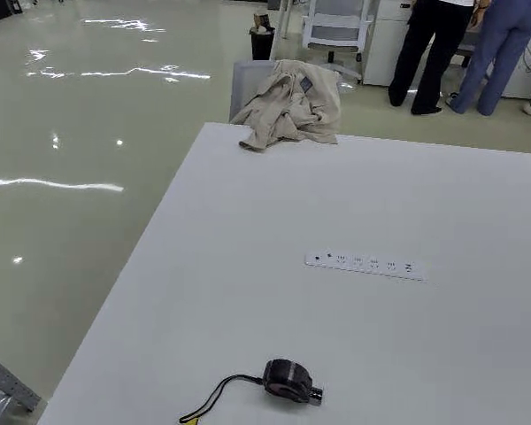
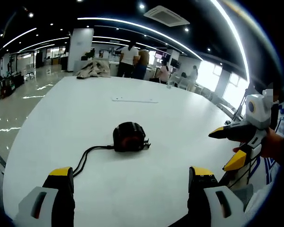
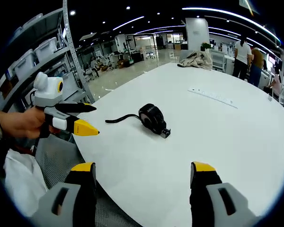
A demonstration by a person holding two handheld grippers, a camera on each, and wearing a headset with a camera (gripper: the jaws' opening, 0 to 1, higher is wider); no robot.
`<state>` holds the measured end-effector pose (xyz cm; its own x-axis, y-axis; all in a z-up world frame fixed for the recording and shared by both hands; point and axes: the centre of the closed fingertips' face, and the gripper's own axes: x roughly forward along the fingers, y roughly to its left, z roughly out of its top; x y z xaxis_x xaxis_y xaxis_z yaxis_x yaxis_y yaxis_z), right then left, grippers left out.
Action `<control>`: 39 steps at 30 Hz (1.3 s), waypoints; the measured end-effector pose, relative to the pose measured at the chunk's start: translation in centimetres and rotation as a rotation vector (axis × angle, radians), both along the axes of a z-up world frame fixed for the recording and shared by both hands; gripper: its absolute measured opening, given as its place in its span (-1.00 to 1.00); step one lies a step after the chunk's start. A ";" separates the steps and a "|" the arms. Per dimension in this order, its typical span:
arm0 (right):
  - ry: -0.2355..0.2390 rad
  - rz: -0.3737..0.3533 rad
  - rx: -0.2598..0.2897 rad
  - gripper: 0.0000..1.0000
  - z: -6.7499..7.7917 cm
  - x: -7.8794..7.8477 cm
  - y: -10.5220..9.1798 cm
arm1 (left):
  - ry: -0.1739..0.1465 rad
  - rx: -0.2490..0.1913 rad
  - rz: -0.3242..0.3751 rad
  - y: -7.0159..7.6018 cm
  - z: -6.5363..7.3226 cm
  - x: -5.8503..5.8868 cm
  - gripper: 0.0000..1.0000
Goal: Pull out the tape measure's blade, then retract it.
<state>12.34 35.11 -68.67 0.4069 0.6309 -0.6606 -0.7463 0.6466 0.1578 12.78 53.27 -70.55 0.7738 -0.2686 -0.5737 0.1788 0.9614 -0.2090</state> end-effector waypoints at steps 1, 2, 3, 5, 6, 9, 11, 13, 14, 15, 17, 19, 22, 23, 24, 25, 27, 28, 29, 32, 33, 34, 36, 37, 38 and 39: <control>-0.002 0.006 -0.003 0.69 0.2 -0.3 0.0 | -0.001 -0.003 0.000 0.0 0.2 -0.2 1.00; -0.004 0.005 -0.004 0.69 0.3 -0.3 -0.1 | 0.000 -0.002 -0.001 0.0 0.2 -0.4 1.00; -0.003 0.009 0.001 0.69 0.5 -0.6 -0.2 | 0.001 -0.004 0.000 0.1 0.4 -0.7 1.00; -0.005 0.005 -0.002 0.69 0.4 -0.8 -0.3 | 0.007 -0.008 0.005 0.3 0.2 -1.1 1.00; -0.006 0.008 -0.006 0.69 0.5 -1.0 -0.3 | 0.013 -0.013 0.007 0.3 0.2 -1.3 1.00; -0.003 -0.006 -0.011 0.70 0.7 -1.2 -0.6 | 0.016 -0.006 0.009 0.5 0.3 -1.9 1.00; 0.004 -0.010 -0.004 0.71 0.8 -1.5 -0.7 | 0.014 -0.002 0.014 0.8 0.5 -2.1 1.00; -0.001 -0.013 -0.014 0.71 1.0 -1.8 -0.8 | 0.010 -0.005 0.030 1.2 0.9 -2.4 1.00; 0.002 -0.015 -0.018 0.71 1.0 -2.0 -0.9 | 0.009 -0.007 0.036 1.4 1.1 -2.5 1.00; 0.004 -0.020 -0.029 0.72 1.1 -2.2 -1.1 | 0.006 -0.005 0.043 1.6 1.2 -2.5 1.00; 0.006 -0.021 -0.040 0.73 1.2 -2.4 -1.3 | 0.003 -0.011 0.051 1.8 1.6 -2.7 1.00; 0.015 -0.031 -0.045 0.73 1.3 -2.7 -1.6 | 0.003 -0.011 0.057 2.1 1.8 -2.9 1.00; 0.013 -0.041 -0.067 0.73 1.6 -2.9 -2.0 | -0.004 0.008 0.053 2.2 2.4 -3.2 1.00; 0.012 -0.047 -0.066 0.73 1.7 -3.0 -2.0 | -0.002 0.003 0.051 2.2 2.6 -3.3 1.00; 0.010 -0.052 -0.060 0.73 1.9 -3.0 -2.0 | 0.001 -0.001 0.055 2.2 2.6 -3.4 1.00; 0.011 -0.053 -0.051 0.73 2.1 -3.1 -1.9 | 0.003 0.001 0.055 2.3 2.4 -3.5 1.00; 0.004 -0.058 -0.053 0.73 2.3 -3.2 -1.8 | 0.006 -0.005 0.056 2.3 2.4 -3.7 1.00; 0.005 -0.058 -0.049 0.73 2.4 -3.3 -1.7 | 0.008 -0.012 0.062 2.3 2.4 -3.8 1.00; 0.006 -0.061 -0.045 0.73 2.5 -3.3 -1.7 | 0.010 -0.016 0.061 2.2 2.5 -3.9 1.00; 0.006 -0.066 -0.051 0.73 2.4 -3.5 -1.7 | 0.013 -0.018 0.063 2.2 2.3 -4.1 1.00; 0.007 -0.070 -0.052 0.73 2.3 -3.6 -1.7 | 0.014 -0.019 0.063 2.2 2.2 -4.2 1.00; 0.003 -0.072 -0.051 0.73 2.4 -3.6 -1.8 | 0.017 -0.020 0.064 2.2 2.1 -4.2 1.00; 0.002 -0.078 -0.051 0.73 2.3 -3.8 -1.9 | 0.013 -0.020 0.065 2.2 2.2 -4.4 1.00; 0.004 -0.083 -0.052 0.74 2.1 -3.9 -2.0 | 0.014 -0.021 0.066 2.2 2.2 -4.4 1.00; 0.011 -0.093 -0.057 0.75 1.9 -4.0 -2.1 | 0.013 -0.015 0.067 2.4 2.2 -4.6 1.00; 0.015 -0.090 -0.059 0.76 1.8 -4.2 -2.2 | 0.012 -0.010 0.065 2.5 2.2 -4.7 1.00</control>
<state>8.13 32.93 -66.85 0.4499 0.5522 -0.7020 -0.6824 0.7196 0.1287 8.08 55.77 -68.32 0.7828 -0.2238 -0.5806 0.1133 0.9687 -0.2207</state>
